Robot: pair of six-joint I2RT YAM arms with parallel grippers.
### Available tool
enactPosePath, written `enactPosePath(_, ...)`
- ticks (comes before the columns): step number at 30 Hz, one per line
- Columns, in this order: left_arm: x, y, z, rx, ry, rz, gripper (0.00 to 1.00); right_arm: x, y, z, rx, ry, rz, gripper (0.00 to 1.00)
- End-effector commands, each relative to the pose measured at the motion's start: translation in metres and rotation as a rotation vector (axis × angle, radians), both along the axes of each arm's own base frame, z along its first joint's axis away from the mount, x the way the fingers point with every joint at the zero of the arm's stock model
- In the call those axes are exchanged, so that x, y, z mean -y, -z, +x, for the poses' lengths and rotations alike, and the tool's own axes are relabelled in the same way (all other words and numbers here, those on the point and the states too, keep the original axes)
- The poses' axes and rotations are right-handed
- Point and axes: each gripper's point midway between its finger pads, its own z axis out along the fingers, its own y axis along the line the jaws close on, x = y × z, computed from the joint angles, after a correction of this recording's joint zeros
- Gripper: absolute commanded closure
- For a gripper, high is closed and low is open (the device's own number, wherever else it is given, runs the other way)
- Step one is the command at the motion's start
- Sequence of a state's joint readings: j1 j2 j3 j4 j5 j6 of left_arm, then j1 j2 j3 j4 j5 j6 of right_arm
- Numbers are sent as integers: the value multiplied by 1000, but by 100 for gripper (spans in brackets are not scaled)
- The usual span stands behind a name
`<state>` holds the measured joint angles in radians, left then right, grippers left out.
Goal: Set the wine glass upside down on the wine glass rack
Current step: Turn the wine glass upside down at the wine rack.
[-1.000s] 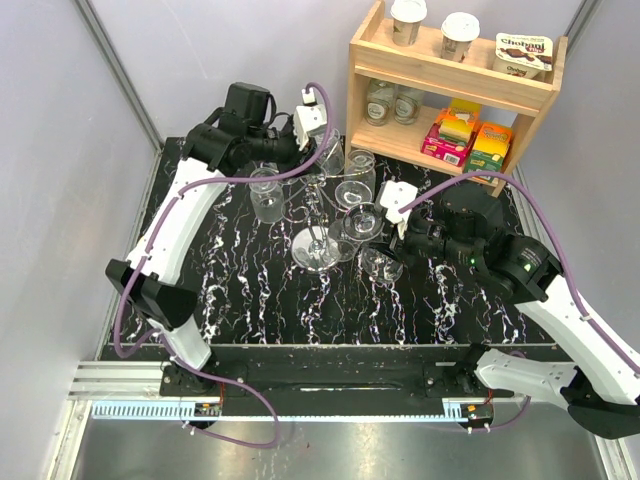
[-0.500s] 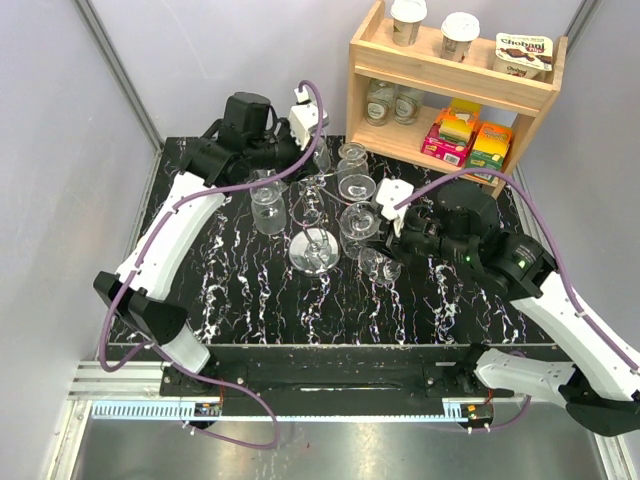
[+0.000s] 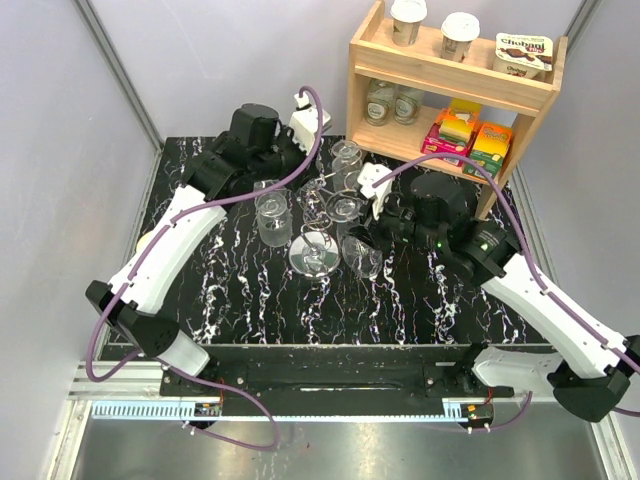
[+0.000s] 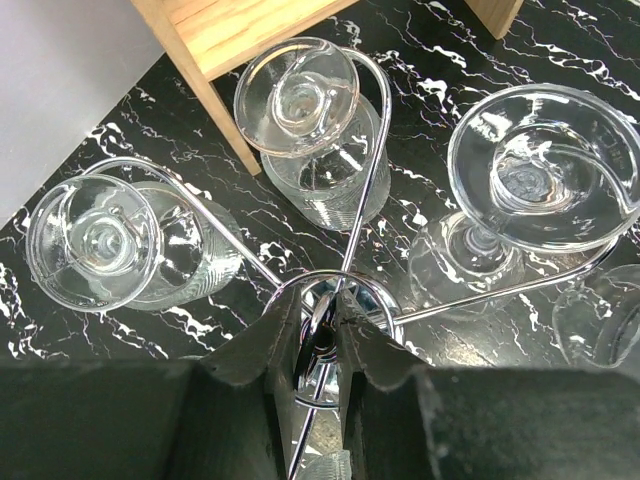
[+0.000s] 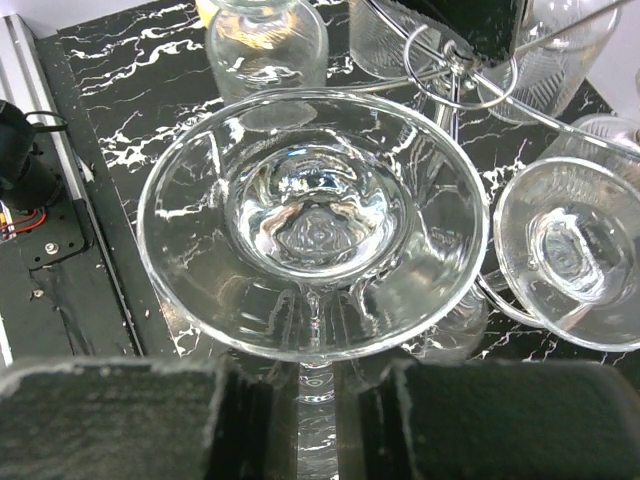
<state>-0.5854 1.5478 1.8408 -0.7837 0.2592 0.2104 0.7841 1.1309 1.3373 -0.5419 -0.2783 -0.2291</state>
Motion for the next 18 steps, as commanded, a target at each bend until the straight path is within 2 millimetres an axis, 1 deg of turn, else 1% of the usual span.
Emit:
enactPosePath(1, -4, -36, 0, 93, -77, -77, 100, -6, -22, 13, 46, 26, 109, 100)
enactPosePath(3, -3, -35, -1, 91, -74, -75, 100, -7, -13, 17, 31, 33, 108, 100)
enactPosePath(6, -2, -34, -1, 91, -70, -71, 100, -9, -7, 22, 30, 41, 113, 100)
enactPosePath(8, -3, -33, 0, 94, -74, -64, 100, -14, -3, 22, 27, 21, 117, 100)
enactPosePath(16, -4, -32, 0, 95, -73, -56, 100, -27, 0, 32, 24, 8, 132, 100)
enactPosePath(18, -3, -31, -1, 92, -69, -55, 100, -30, -3, 33, 28, 2, 135, 100)
